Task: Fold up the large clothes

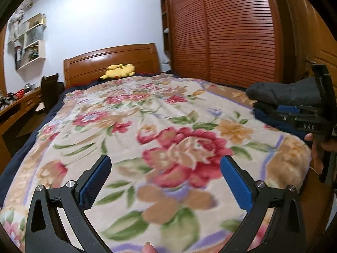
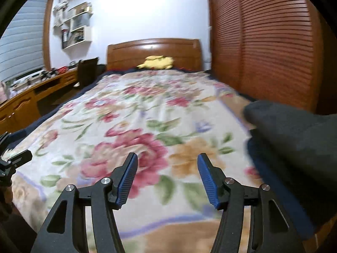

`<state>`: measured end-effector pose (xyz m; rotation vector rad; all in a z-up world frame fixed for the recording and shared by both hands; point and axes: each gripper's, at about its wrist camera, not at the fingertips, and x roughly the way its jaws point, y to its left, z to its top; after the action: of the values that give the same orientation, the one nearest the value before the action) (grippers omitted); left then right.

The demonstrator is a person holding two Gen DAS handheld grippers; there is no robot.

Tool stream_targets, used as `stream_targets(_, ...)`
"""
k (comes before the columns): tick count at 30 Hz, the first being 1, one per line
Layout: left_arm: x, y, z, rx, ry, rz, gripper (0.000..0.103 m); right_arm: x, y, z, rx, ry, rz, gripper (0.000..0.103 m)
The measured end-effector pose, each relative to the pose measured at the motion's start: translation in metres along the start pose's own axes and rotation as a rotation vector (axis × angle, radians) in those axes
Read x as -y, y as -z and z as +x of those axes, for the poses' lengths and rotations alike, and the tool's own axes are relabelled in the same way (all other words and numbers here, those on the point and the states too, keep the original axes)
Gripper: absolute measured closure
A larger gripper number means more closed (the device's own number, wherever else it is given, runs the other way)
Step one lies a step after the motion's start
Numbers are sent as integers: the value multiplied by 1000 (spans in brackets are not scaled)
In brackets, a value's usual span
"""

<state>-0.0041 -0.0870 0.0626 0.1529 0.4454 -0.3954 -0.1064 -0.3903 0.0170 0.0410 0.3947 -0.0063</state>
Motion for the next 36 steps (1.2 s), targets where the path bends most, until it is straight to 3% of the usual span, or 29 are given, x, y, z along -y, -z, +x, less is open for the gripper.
stream_targets(4, -21, 19, 1, -17, -53, -20, 0, -12, 4, 26, -13, -30, -17, 31)
stream_targets(13, -60, 50, 16, -55, -109, -111, 0, -29, 4, 57, -64, -103, -28, 30)
stream_targets(26, -99, 53, 6, 63, -190, -183, 0, -56, -9, 56, 114, -114, -78, 30)
stream_targets(30, -100, 55, 1, 92, -231, -177, 0, -58, -2, 56, 154, -118, -88, 30)
stream_targets(36, -104, 66, -3, 101, -218, -219, 0, -64, 19, 61, 190, -126, -90, 30)
